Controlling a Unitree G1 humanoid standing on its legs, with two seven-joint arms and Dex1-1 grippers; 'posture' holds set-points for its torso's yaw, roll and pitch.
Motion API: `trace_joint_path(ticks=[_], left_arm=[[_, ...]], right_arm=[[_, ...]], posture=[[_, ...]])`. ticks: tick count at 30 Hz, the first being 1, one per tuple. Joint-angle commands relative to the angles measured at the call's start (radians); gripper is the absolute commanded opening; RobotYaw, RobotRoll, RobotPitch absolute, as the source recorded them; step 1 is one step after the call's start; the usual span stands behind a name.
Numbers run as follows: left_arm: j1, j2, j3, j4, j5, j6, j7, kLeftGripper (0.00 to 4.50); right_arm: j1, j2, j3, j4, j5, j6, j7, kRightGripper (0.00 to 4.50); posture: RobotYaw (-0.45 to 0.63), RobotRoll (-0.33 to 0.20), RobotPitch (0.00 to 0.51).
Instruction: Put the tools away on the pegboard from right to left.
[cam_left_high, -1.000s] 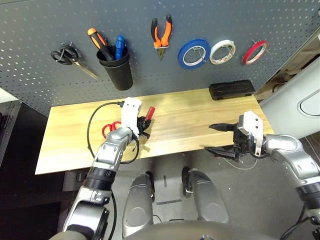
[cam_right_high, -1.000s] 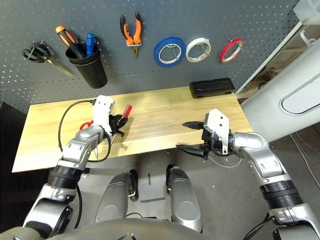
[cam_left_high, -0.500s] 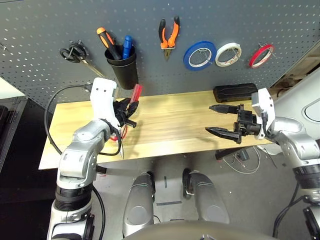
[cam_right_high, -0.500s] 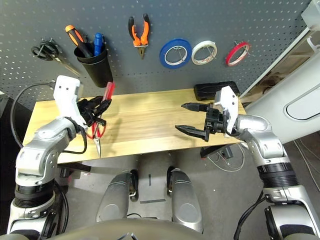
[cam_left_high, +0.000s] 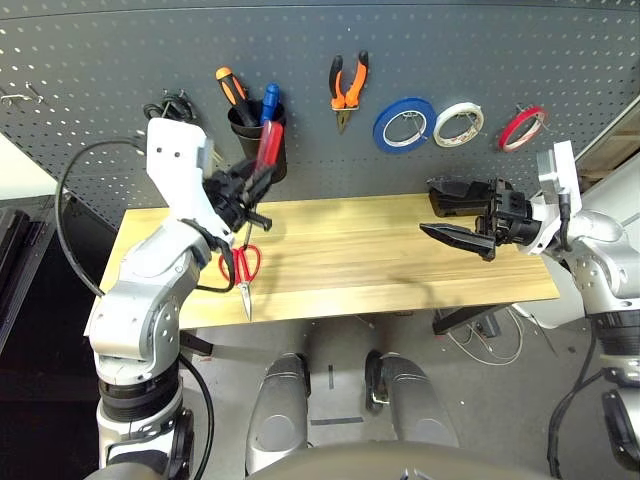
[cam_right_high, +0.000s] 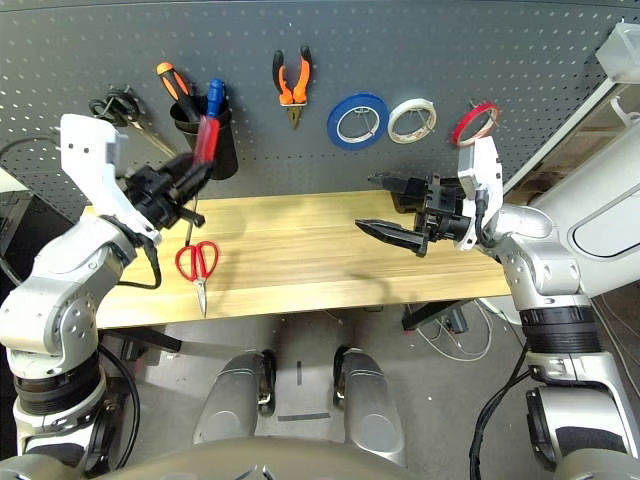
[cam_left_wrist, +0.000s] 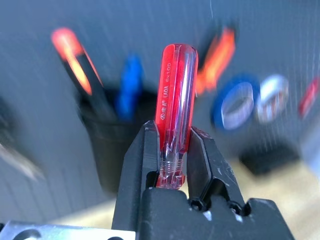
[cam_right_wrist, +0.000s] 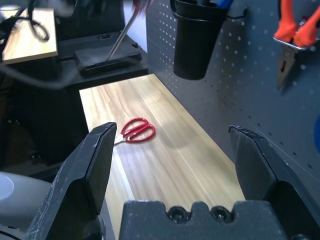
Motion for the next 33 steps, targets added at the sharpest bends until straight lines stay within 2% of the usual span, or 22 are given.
trace_joint_path(ticks=[1, 7, 12, 24, 33], left_arm=[[-0.078, -0.016, 0.032, 0.062, -0.017, -0.06, 0.038, 0.87], [-0.202, -0.029, 0.034, 0.203, -0.001, -0.167, 0.081, 0.87], [-0.297, -0.081, 0.05, 0.318, 0.002, -0.305, 0.147, 0.87], [-0.4, -0.131, 0.005, 0.485, 0.014, -0.471, 0.199, 0.87], [-0.398, -0.137, -0.03, 0.607, 0.04, -0.589, 0.183, 0.87]], right_arm=[[-0.006, 0.002, -0.014, -0.004, -0.005, -0.004, -0.003, 4.5], [0.006, 0.003, -0.022, -0.041, 0.002, 0.007, -0.023, 4.5], [0.03, 0.008, -0.044, -0.091, 0.03, 0.031, -0.058, 4.5], [0.002, 0.01, -0.097, -0.2, 0.091, 0.095, -0.129, 4.5], [-0.051, -0.001, -0.101, -0.258, 0.131, 0.155, -0.165, 4.5]], posture=[[0.09, 0.0, 0.076], [0.06, 0.0, 0.078], [0.03, 0.0, 0.078], [-0.03, 0.0, 0.077], [-0.06, 0.0, 0.078]])
